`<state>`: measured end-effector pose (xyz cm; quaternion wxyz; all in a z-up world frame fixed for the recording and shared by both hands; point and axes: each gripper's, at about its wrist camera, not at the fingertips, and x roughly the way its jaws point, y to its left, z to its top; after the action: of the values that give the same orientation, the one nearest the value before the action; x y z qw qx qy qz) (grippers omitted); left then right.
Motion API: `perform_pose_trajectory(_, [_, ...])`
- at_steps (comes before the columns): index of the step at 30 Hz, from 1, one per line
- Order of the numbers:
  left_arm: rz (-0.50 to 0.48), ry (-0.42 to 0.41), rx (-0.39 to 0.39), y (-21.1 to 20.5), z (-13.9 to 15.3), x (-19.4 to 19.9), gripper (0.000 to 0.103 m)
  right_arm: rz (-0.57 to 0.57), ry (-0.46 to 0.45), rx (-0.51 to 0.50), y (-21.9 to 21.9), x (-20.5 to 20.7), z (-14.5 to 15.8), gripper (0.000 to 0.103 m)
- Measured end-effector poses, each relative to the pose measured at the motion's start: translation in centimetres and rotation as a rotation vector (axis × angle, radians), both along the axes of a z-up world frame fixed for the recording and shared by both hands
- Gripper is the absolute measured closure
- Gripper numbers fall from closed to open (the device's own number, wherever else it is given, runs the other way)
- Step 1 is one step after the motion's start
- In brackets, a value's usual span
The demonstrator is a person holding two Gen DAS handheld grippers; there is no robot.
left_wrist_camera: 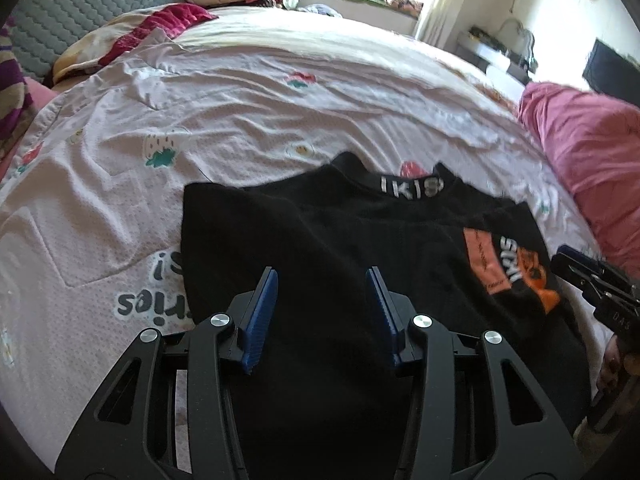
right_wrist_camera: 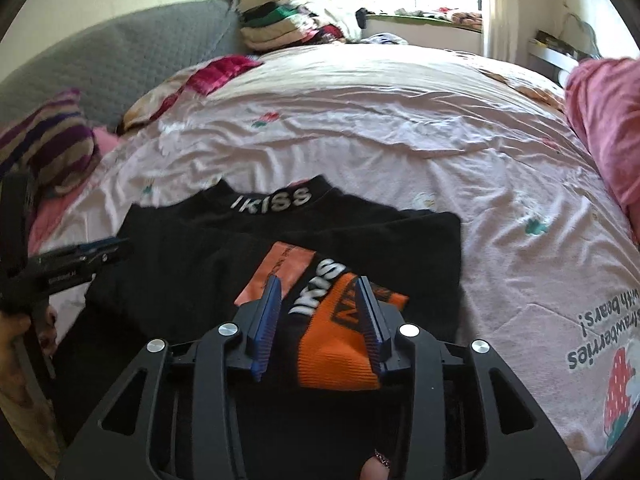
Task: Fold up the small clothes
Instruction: 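Reposition the cuff with the right gripper, lower it onto the shirt and open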
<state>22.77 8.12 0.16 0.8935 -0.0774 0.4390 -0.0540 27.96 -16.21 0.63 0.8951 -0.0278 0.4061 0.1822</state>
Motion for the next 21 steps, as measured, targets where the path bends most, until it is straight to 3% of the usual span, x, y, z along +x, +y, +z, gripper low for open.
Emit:
perform_pose_trajectory(5, [-0.012,0.077,0.056,-0.6,-1.7,0.2,0.065,0.062,0.033,-0.045,2.2,0.0,-1.8,0.057])
perform_pose_trajectory(8, [-0.014,0.087,0.061,-0.5,-2.3,0.0,0.065,0.034,0.085,-0.148,2.3,0.5,-3.5,0.056])
perform_pose_trajectory(9, [-0.015,0.086,0.060,-0.5,-2.3,0.0,0.065,0.029,0.102,-0.154,1.9,0.7,-4.1,0.051])
perform_pose_trajectory(21, [-0.010,0.077,0.032,0.0,-1.9,-0.5,0.063,0.020,0.106,-0.069,0.2,0.1,-3.6,0.046])
